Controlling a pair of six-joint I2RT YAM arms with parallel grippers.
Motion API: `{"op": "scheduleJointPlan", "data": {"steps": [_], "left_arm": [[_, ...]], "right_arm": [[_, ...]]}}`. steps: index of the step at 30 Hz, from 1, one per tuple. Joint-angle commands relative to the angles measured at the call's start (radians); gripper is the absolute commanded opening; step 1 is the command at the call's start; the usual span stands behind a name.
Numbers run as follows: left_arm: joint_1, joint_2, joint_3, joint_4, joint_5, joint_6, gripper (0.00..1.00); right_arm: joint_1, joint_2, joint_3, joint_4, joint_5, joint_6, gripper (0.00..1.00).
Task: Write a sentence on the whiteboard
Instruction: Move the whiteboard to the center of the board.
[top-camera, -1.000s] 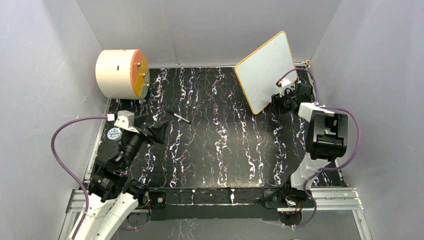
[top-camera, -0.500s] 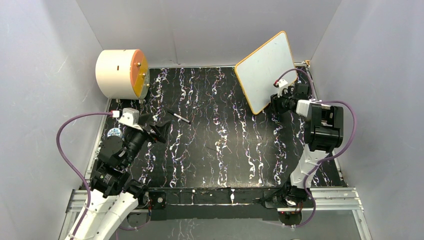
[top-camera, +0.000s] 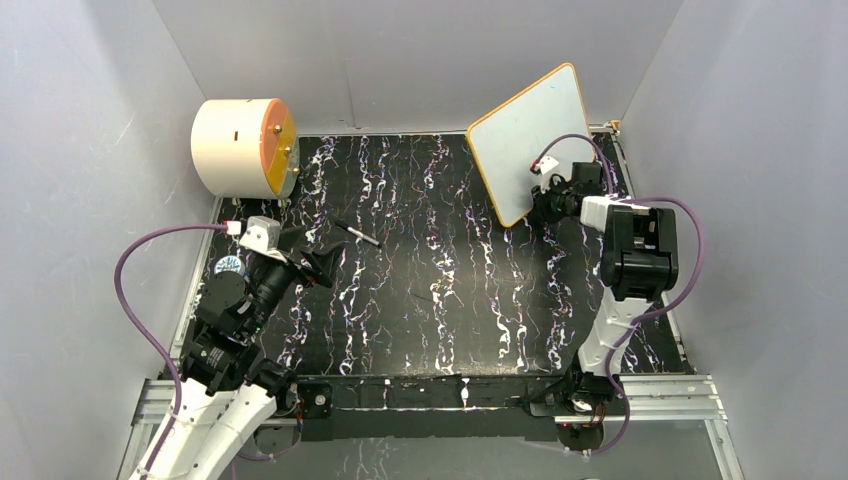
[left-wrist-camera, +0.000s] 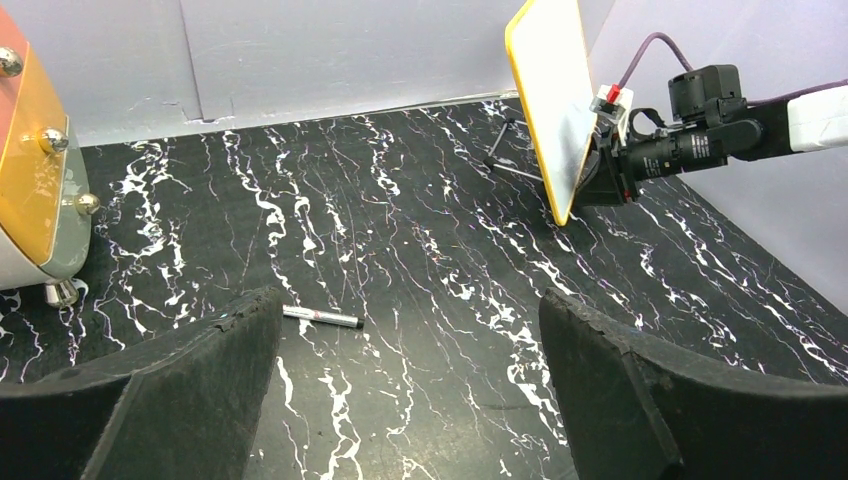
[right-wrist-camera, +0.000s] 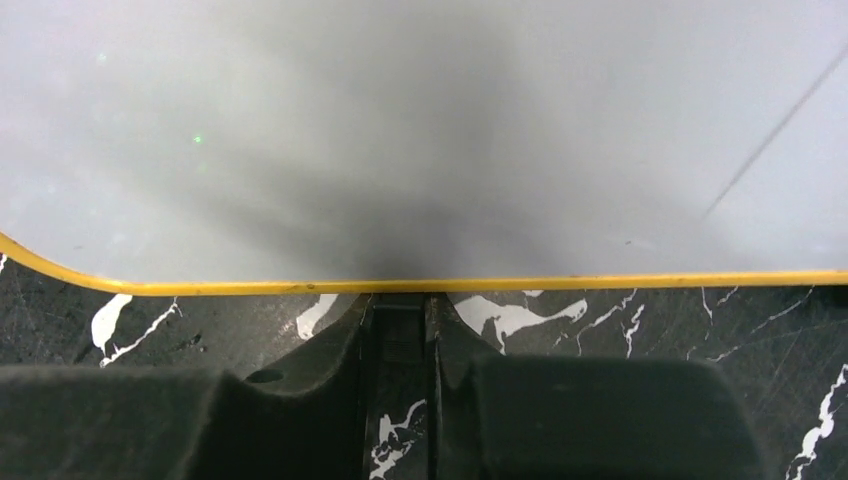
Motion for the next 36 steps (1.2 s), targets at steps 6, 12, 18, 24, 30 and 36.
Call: {"op": "scheduleJointPlan", "data": {"steps": [6, 12, 18, 24, 30, 36], "left_arm": [[0.001, -0.019, 0.009, 0.031, 0.017, 0.011, 0.95], [0.001, -0.025, 0.008, 0.029, 0.013, 0.010, 0.95], [0.001, -0.027, 0.006, 0.023, -0.002, 0.012, 0.95], [0.001, -0.030, 0.004, 0.017, -0.009, 0.013, 0.95], [0.001, -0.027, 0.006, 0.010, -0.065, 0.009, 0.95], [0.001, -0.020, 0.007, 0.002, -0.103, 0.006, 0.95]], "right_arm": [[0.127, -0.110, -0.060, -0.023, 0.022, 0.036, 0.10], [0.225, -0.167, -0.095, -0.073, 0.051, 0.109, 0.04], [0.332, -0.229, -0.138, -0.065, 0.103, 0.224, 0.00], [0.444, -0.297, -0.205, -0.033, 0.199, 0.354, 0.00], [0.576, -0.340, -0.292, 0.015, 0.338, 0.470, 0.00], [0.710, -0.400, -0.386, 0.056, 0.511, 0.589, 0.00]]}}
